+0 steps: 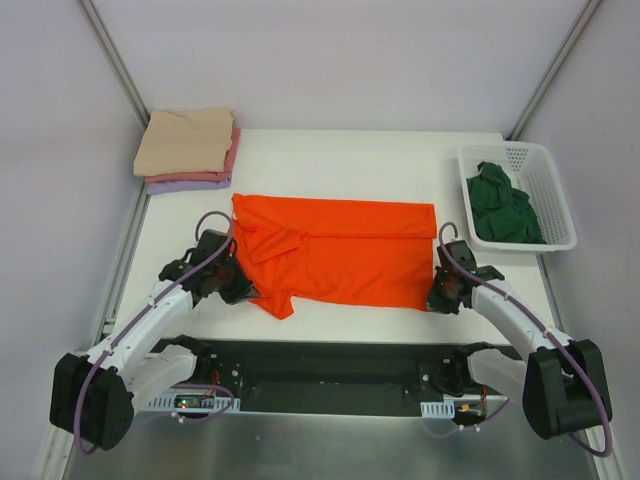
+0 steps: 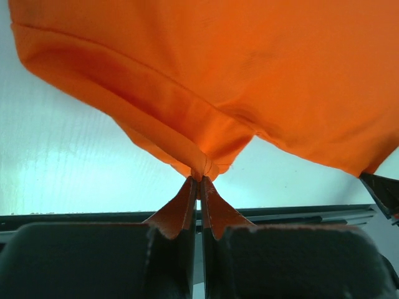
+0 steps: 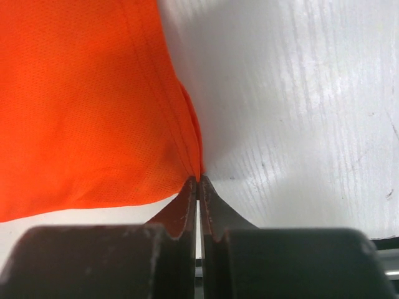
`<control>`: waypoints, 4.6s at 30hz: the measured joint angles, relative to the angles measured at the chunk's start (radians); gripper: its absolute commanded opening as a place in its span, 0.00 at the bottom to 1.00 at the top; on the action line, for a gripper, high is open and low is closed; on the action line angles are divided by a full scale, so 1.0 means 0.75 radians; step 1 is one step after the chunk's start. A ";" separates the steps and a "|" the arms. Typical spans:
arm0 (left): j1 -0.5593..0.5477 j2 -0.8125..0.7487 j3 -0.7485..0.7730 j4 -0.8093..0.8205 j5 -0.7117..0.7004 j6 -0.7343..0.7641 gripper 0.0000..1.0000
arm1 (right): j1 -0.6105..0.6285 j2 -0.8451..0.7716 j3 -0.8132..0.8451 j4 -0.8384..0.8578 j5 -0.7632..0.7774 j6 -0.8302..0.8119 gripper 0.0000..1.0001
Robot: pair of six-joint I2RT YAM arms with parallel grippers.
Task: Fold and stack the t-shirts
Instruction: Grap the side of the flattened tshirt closest away from the robot with both arms, then fold the other side of the tshirt into a rectangle, then rotate the tshirt 90 degrees
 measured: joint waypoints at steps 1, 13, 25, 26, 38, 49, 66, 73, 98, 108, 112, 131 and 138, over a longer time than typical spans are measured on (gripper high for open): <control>0.000 0.002 0.017 0.002 -0.001 0.002 0.00 | 0.000 0.001 0.006 0.001 -0.008 -0.007 0.00; 0.001 0.172 0.307 0.045 -0.074 0.048 0.00 | -0.004 0.042 0.273 -0.011 -0.044 -0.061 0.00; 0.127 0.404 0.583 0.104 -0.179 0.110 0.00 | -0.103 0.286 0.527 -0.012 -0.033 -0.097 0.00; 0.141 0.420 0.597 0.106 -0.180 0.114 0.00 | -0.110 0.305 0.542 -0.013 -0.031 -0.100 0.00; 0.221 0.600 0.757 0.150 -0.212 0.197 0.00 | -0.170 0.496 0.687 -0.011 -0.018 -0.133 0.00; 0.231 0.832 0.918 0.174 -0.214 0.309 0.00 | -0.182 0.667 0.789 0.021 0.001 -0.175 0.04; 0.240 1.186 1.159 0.173 -0.247 0.433 0.99 | -0.188 0.846 0.975 0.062 0.054 -0.254 0.94; 0.237 0.968 1.040 0.198 -0.121 0.424 0.99 | -0.098 0.727 0.954 0.060 -0.071 -0.348 0.96; 0.353 1.003 0.605 0.249 -0.044 0.393 0.99 | 0.002 0.757 0.613 0.241 -0.287 -0.344 0.96; 0.320 1.307 1.000 0.205 -0.001 0.402 0.99 | 0.121 0.431 0.278 0.330 -0.318 -0.255 0.96; 0.254 1.553 1.355 0.193 0.001 0.388 0.99 | 0.395 0.299 0.165 0.339 -0.375 -0.119 0.96; 0.002 2.030 2.206 0.231 0.066 0.272 0.99 | 0.915 0.237 0.440 0.183 -0.358 -0.168 0.96; -0.041 1.647 1.867 0.109 -0.077 0.362 0.99 | 0.716 0.017 0.240 0.089 -0.248 -0.145 0.96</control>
